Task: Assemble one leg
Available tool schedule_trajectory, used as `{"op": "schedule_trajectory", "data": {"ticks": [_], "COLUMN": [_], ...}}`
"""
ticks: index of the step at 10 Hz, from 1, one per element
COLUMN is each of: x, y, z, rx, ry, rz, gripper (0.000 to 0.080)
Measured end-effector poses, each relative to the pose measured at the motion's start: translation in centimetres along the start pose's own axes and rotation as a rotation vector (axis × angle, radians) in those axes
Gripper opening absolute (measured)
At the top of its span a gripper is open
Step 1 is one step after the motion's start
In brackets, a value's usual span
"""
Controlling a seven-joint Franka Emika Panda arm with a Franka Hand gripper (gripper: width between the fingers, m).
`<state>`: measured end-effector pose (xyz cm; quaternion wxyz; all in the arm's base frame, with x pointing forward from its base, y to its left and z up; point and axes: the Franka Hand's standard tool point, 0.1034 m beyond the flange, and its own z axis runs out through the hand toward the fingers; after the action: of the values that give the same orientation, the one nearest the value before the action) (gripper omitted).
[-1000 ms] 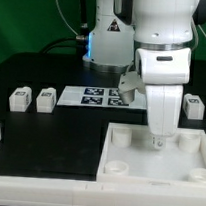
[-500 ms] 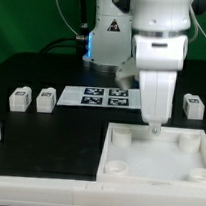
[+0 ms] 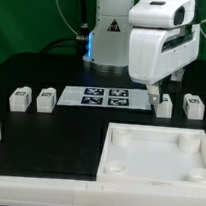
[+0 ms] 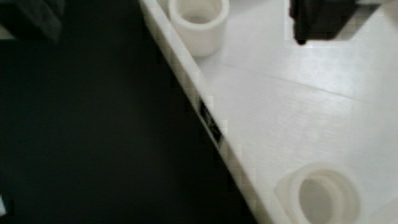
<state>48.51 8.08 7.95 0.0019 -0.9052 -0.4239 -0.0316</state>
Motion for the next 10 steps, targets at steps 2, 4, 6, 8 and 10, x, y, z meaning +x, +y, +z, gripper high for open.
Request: {"op": "schedule_trajectory", "data": {"ticks": [2, 4, 6, 8, 10], "x": [0.5, 3.9, 4.7, 4.5, 3.6], "y": [-4.1, -6.8, -7.5, -7.5, -9.2], "z": [0.8, 0.6, 0.3, 0.3, 1.6], "rx": [0.031, 0.054, 0.065, 0.073, 0.082], "ry": [-0.023, -0.040, -0.034, -0.067, -0.102], "rz": [0.375, 0.621, 0.756, 0.738, 0.760], "gripper": [0.0649, 0.0649, 0.0649, 0.0649, 0.0649]}}
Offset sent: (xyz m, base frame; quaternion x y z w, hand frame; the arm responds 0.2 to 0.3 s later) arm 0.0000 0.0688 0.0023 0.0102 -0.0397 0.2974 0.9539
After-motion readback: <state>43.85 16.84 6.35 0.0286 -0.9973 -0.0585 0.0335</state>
